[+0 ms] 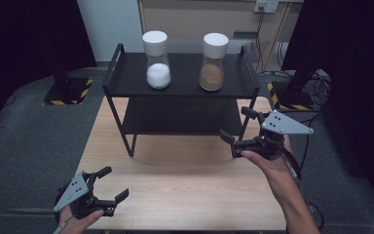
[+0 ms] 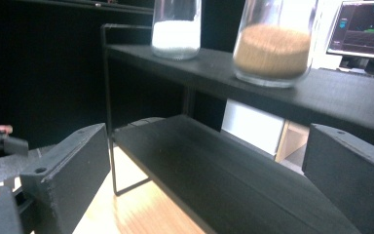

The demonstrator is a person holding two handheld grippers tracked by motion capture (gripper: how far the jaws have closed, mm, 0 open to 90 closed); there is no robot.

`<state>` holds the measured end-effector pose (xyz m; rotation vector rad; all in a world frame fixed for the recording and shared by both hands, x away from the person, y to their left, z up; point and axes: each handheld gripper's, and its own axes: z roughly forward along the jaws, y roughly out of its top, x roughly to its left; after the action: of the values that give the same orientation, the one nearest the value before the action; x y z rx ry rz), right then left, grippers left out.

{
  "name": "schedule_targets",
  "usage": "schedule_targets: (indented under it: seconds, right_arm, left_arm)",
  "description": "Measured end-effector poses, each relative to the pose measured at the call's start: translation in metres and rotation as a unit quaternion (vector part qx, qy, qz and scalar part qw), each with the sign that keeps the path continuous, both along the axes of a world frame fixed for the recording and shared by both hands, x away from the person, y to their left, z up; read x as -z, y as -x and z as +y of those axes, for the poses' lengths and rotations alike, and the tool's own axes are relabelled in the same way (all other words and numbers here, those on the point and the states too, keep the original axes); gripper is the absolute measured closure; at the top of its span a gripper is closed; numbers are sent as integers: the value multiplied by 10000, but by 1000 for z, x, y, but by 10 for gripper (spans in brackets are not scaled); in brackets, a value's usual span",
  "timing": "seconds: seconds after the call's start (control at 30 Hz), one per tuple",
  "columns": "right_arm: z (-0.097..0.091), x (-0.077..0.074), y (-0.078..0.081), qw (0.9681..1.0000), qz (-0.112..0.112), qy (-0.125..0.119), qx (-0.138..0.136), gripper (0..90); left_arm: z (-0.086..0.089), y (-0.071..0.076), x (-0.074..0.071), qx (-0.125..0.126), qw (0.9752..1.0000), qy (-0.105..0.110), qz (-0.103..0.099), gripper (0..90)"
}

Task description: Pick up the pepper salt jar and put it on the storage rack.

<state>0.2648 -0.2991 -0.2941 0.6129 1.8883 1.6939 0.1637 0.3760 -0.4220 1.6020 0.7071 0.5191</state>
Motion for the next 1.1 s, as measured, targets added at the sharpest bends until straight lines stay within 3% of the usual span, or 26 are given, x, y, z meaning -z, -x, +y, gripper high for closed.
schedule_targets:
  seconds: [0.17,0.33,0.5,0.6,1.1]
  right_arm:
    - [-3,19,6,10000,91,-11,11,41]
    - [-7,51,15,9998,202,-79,24,39]
    - [-9,67,21,9994,315,15,109,39]
    - [-18,84,27,9989,413,-79,215,41]
    - [-35,123,54,9965,516,-33,655,45]
  left_arm:
    - [-2,0,0,8,10000,-2,0,24]
    - [-4,1,0,-11,10000,-8,-12,24]
    - [-6,1,1,-48,10000,-18,-21,24]
    - [-6,2,2,-60,10000,-8,-12,24]
    - [-15,1,6,-42,10000,-16,26,24]
